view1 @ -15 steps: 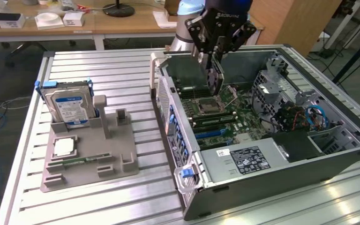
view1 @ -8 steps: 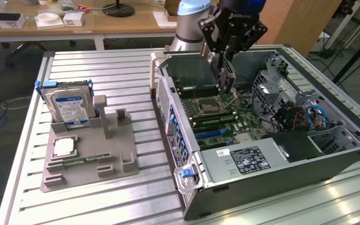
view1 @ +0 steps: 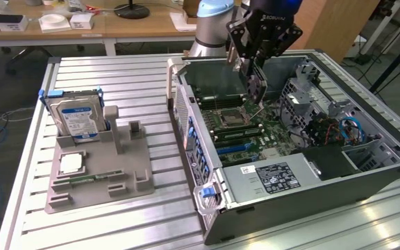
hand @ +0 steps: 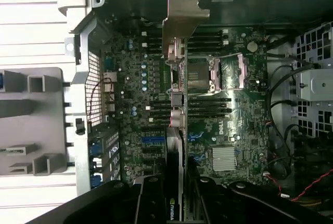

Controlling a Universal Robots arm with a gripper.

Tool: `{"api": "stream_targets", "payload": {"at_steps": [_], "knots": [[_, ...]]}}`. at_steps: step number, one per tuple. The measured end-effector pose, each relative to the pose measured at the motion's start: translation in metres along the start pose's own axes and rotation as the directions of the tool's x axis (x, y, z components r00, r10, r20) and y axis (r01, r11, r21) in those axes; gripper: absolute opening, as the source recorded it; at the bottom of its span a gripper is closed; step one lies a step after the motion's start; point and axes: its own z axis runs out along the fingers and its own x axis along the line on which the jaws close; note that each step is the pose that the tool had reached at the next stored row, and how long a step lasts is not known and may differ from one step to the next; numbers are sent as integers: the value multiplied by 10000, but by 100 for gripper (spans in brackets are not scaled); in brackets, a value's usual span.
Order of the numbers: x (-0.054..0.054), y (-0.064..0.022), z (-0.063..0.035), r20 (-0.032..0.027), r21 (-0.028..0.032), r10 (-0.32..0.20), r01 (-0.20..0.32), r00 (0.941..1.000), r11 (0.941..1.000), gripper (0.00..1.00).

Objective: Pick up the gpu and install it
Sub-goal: 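Pick up the gpu and move the gpu toward the slot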

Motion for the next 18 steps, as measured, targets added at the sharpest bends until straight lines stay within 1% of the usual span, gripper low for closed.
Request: {"api": "stream_targets", "payload": {"at_steps": [18], "knots": [[-35,2,0,0,0,-1,1,10000,10000,26]]}}
